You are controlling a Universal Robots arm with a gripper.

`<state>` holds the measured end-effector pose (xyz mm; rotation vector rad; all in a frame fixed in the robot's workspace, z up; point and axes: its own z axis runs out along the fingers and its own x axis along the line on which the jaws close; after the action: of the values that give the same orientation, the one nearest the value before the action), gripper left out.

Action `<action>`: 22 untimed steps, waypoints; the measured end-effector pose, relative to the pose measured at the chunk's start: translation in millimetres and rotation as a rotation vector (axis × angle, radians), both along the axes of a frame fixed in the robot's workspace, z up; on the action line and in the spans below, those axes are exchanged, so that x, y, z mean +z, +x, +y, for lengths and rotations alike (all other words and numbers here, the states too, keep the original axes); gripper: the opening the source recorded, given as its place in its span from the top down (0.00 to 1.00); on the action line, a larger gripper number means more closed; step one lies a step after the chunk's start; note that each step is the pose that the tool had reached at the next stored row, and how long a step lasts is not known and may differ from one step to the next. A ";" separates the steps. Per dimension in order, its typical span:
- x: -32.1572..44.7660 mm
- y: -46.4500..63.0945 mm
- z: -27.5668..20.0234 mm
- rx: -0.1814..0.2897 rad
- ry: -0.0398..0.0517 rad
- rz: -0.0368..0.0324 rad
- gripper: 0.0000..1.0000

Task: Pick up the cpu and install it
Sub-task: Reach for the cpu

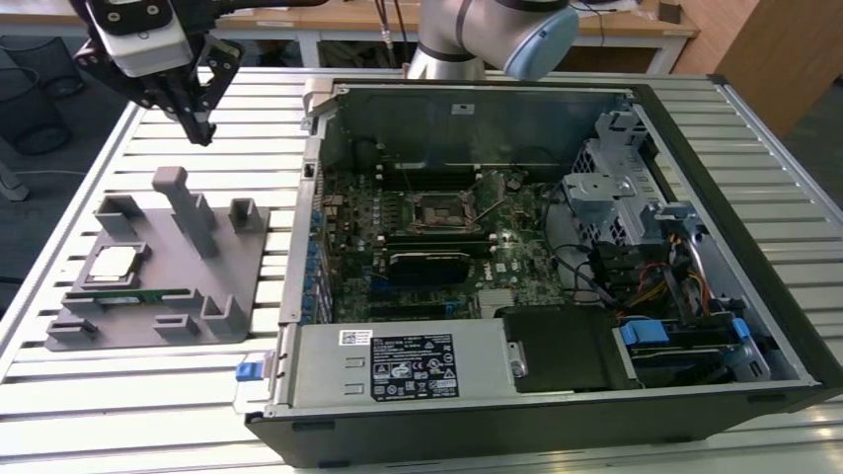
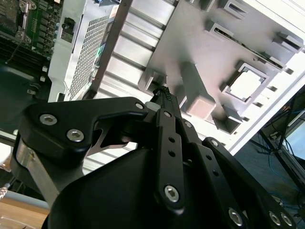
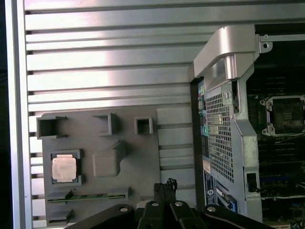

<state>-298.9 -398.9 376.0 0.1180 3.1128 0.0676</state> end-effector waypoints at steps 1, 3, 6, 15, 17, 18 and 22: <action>-0.1 -0.6 0.0 0.000 0.0000 0.0000 0.89; -0.3 -1.7 0.0 0.000 0.0000 0.0000 0.89; -0.6 -3.3 0.0 0.000 0.0000 0.0001 0.89; -1.4 -8.3 0.0 0.000 0.0000 0.0003 0.89; -1.6 -9.5 0.0 0.000 0.0000 0.0003 0.89; -1.7 -10.1 0.0 0.000 0.0000 0.0003 0.89; -2.1 -12.6 0.0 0.000 0.0000 0.0003 0.89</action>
<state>-311.5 -398.9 373.9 0.1180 3.1131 0.0676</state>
